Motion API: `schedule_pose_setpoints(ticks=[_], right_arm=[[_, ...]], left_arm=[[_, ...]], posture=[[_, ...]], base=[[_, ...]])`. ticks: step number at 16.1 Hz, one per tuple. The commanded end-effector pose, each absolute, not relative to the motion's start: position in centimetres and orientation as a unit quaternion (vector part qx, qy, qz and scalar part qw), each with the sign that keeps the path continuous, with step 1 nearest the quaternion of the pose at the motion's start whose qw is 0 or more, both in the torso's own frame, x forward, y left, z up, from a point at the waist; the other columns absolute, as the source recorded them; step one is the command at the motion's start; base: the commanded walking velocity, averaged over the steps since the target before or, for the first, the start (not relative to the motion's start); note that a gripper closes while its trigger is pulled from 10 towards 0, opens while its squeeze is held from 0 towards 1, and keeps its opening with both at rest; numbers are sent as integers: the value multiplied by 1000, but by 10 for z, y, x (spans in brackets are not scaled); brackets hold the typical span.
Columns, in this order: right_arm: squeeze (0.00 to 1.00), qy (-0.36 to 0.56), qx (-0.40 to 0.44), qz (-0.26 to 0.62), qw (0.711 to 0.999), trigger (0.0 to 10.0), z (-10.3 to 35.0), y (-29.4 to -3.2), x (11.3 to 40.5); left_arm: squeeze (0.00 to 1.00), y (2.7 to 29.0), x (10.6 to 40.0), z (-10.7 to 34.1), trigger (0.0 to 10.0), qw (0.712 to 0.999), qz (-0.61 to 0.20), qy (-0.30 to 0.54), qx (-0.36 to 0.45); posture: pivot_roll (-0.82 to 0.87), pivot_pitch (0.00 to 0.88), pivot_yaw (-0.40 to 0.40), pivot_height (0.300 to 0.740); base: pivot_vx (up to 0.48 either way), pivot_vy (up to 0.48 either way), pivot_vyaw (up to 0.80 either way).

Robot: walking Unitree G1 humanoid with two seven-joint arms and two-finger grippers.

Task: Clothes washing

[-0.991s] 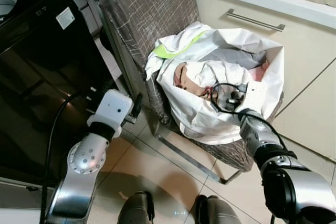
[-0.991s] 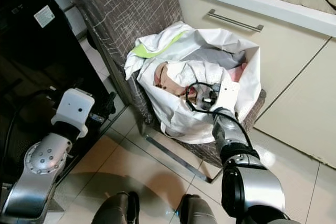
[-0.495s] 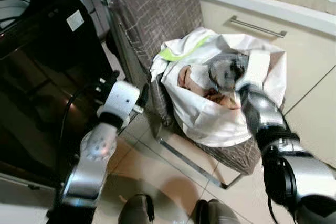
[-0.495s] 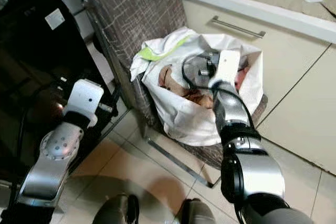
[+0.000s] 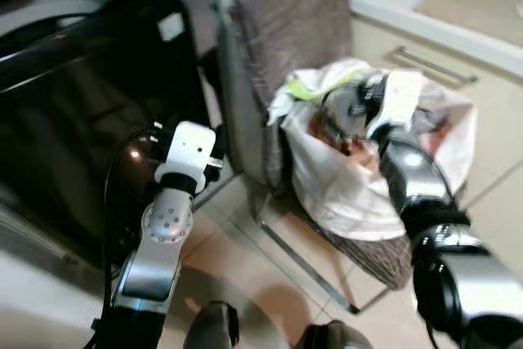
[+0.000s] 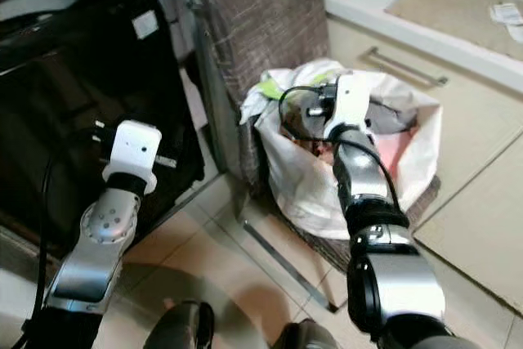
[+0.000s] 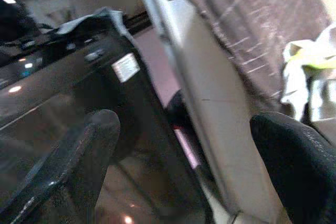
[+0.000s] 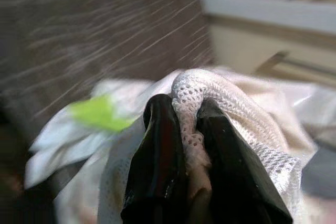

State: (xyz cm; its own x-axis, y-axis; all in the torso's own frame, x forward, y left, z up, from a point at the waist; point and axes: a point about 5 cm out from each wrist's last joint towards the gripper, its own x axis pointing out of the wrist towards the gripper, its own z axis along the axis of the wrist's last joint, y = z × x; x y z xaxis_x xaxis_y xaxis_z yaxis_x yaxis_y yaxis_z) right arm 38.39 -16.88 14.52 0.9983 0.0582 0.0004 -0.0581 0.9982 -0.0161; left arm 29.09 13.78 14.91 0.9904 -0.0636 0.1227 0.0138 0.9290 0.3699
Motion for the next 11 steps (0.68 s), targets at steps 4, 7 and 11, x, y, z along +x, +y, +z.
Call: schedule_pose_setpoints(ticks=[4, 7, 11], right_arm=[[0, -15, -28, 50, 998, 0, 148, -162, 383], [0, -9, -31, 46, 998, 0, 142, -162, 381], [0, -6, -39, 49, 998, 0, 143, -161, 383]], left_arm=[[0, 135, 292, 150, 10000, 974, -25, -71, 214], [0, 124, 288, 150, 10000, 965, -65, -84, 241], [0, 127, 289, 153, 10000, 972, -50, -90, 212]], posture=[[11, 50, 18, 722], [16, 46, 21, 722], [31, 28, 14, 739]], base=[[0, 0, 534], [0, -465, 506], [94, -414, 464]])
